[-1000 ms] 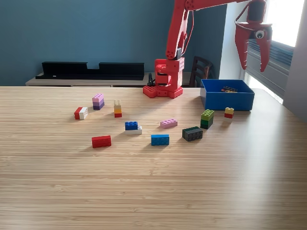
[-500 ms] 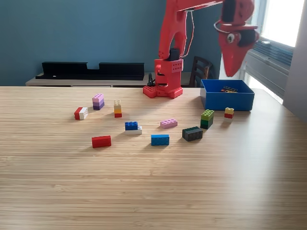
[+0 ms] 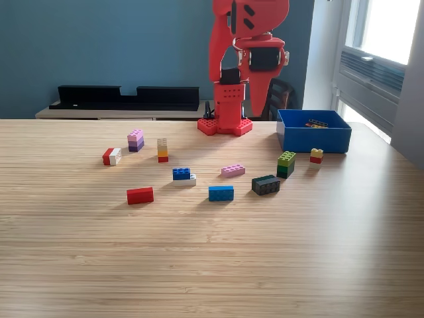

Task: Grasp a lego block and put it in the bin.

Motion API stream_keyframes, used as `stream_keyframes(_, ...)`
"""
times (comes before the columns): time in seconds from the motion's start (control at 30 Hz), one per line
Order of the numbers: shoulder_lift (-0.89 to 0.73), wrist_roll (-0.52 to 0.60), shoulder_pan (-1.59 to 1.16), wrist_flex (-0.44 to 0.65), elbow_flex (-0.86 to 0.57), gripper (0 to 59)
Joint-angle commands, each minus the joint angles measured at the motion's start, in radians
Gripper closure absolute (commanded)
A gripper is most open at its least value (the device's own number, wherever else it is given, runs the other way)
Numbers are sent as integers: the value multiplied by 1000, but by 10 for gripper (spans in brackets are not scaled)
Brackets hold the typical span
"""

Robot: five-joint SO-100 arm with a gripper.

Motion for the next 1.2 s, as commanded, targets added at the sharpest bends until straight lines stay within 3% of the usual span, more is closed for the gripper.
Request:
stream_keyframes(0.03,23,-35,38,15,-17,585)
stream_keyframes(0.67,23,57,176,14,-2,585)
stream_keyframes(0.97,23,80,449,9,38,585)
stream_keyframes(1.2,23,140,684,-5,-31,585)
